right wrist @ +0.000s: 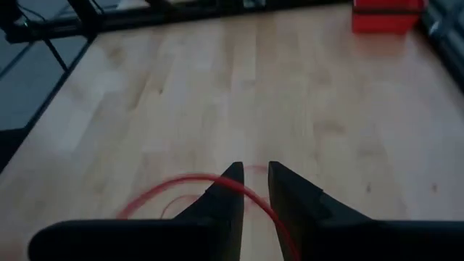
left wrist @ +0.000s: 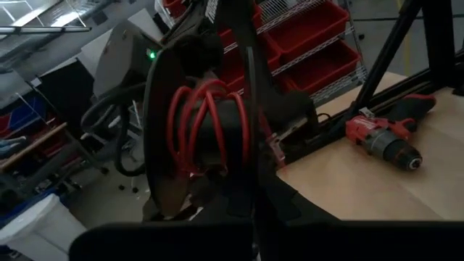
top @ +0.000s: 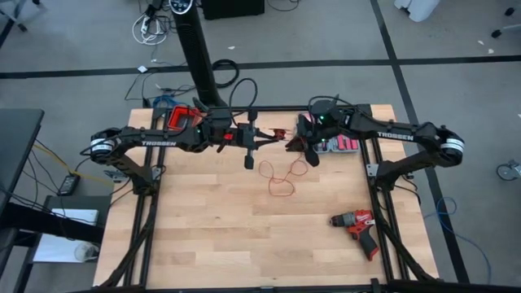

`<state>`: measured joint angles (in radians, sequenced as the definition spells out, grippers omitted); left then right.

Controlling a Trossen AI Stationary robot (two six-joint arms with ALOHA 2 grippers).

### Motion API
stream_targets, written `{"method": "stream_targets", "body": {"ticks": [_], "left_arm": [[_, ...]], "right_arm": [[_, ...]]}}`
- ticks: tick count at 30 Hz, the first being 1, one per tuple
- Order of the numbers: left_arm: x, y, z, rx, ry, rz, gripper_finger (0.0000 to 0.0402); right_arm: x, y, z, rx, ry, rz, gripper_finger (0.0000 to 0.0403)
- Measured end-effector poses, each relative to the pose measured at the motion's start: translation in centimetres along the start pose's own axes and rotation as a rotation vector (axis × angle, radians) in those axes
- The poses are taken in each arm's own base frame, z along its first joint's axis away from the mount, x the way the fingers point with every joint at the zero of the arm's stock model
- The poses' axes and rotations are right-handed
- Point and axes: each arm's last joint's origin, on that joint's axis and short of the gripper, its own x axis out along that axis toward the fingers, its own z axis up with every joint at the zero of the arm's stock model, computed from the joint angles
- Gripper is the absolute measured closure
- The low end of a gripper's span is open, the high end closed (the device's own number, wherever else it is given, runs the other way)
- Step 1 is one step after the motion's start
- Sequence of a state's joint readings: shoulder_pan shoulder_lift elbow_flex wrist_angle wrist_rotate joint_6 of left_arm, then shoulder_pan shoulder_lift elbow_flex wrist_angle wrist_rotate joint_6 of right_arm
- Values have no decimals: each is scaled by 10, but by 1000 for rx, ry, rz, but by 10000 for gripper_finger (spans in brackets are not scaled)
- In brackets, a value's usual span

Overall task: Coil cords
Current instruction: Coil the red wire onto the black spool

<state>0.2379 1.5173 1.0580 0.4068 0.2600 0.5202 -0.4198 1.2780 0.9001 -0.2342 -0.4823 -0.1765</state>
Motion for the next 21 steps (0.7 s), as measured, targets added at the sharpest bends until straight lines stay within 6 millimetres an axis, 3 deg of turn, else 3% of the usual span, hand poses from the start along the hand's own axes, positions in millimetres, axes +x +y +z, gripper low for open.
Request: {"method": "stream_targets", "body": {"ticks": [6, 12, 21], "left_arm": [[0, -1, 1, 0, -27, -44, 401], [-1, -5, -7, -52, 56, -73, 401], [-3, -9, -18, -83, 193, -73, 401]], "right_arm": [[-1, -2, 5, -28, -36, -66, 339], [-14, 3, 11, -74, -80, -79, 339], [-26, 12, -2, -26, 52, -53, 342]]}}
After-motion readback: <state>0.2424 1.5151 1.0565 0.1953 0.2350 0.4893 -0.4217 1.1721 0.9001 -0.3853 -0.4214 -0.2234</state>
